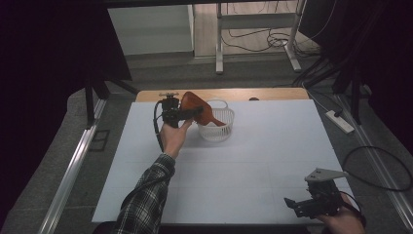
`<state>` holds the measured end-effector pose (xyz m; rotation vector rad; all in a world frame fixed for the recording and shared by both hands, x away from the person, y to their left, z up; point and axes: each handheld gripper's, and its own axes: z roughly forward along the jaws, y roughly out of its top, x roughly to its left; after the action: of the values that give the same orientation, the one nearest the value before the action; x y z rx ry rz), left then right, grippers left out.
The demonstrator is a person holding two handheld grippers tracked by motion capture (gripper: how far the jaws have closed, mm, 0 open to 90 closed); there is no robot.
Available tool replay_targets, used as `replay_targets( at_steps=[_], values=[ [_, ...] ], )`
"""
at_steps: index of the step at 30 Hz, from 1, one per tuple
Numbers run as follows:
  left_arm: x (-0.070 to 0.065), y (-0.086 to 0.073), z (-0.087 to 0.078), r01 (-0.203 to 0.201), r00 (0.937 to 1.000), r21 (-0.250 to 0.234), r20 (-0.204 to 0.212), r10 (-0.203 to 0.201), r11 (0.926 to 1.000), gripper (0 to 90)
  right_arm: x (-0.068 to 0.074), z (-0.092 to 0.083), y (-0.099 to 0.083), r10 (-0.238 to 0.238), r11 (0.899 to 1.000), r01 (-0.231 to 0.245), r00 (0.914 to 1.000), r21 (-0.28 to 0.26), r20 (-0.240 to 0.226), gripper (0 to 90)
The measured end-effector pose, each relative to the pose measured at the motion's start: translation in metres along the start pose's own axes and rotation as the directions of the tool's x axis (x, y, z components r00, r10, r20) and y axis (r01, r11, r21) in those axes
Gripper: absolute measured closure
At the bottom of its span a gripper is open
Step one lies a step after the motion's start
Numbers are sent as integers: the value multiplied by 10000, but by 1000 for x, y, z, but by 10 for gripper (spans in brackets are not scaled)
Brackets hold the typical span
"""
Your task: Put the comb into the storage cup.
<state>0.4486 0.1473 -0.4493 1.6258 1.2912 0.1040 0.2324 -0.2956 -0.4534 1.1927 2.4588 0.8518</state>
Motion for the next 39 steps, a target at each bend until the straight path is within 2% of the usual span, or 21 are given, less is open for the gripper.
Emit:
replay_targets(
  at_steps=[7, 15, 18, 32, 36, 39],
  values=[
    [2, 3, -2, -357, 9993, 201, -126, 360, 9992, 150, 0, 0, 0, -6, 10000, 6, 10000, 24, -11, 0],
    [3, 5, -5, -875, 9956, 506, -302, 891, 9949, 118, 0, 0, 0, -15, 10000, 15, 10000, 36, -14, 0],
    [2, 6, -6, -1240, 9913, 692, -348, 1266, 9899, 105, 0, 0, 0, -3, 10000, 3, 10000, 35, -11, 0],
    [1, 9, -13, -1920, 9788, 1157, -503, 1988, 9746, 76, 0, 0, 0, 24, 10000, -24, 10000, 38, 13, 0],
    [0, 10, -17, -2325, 9685, 1379, -581, 2422, 9628, 60, 0, 0, 0, 4, 10000, -5, 10000, 48, 23, 0],
    [0, 10, -19, -2415, 9663, 1377, -568, 2511, 9606, 55, 0, 0, 0, 14, 10000, -14, 10000, 52, 27, 0]
  ],
)
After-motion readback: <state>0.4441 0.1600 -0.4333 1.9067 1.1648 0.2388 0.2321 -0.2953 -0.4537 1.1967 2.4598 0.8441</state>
